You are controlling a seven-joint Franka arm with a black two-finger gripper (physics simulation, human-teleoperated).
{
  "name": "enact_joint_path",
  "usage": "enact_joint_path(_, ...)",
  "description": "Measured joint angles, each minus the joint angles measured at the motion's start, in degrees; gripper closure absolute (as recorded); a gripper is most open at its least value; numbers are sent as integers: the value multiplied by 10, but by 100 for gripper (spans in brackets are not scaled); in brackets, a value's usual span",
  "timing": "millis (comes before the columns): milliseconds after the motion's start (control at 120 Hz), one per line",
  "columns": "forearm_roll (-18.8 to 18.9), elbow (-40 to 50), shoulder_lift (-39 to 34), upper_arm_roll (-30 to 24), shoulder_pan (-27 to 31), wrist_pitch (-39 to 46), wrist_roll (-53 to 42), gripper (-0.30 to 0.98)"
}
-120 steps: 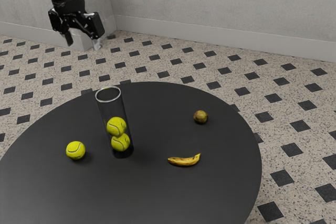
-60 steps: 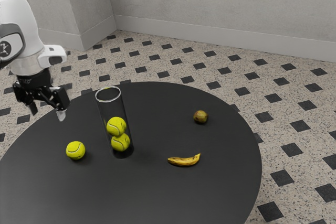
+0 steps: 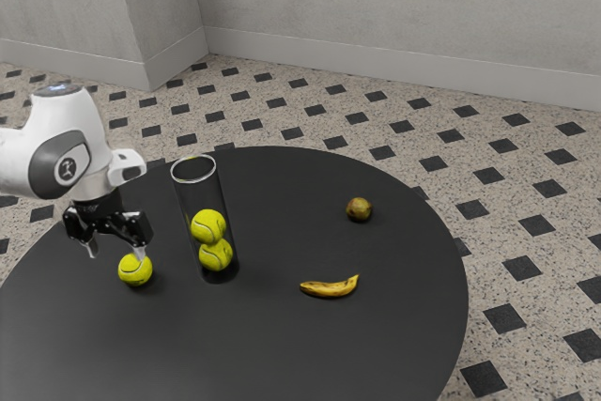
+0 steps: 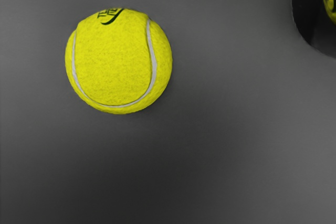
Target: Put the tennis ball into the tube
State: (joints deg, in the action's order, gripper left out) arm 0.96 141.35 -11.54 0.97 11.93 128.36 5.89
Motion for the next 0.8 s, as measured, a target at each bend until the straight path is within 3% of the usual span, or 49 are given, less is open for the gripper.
enact_joint_path(375, 1, -52, 135, -1, 23, 104, -13, 0)
enact_joint_path(800, 2, -78, 202, -4, 51, 141, -50, 0)
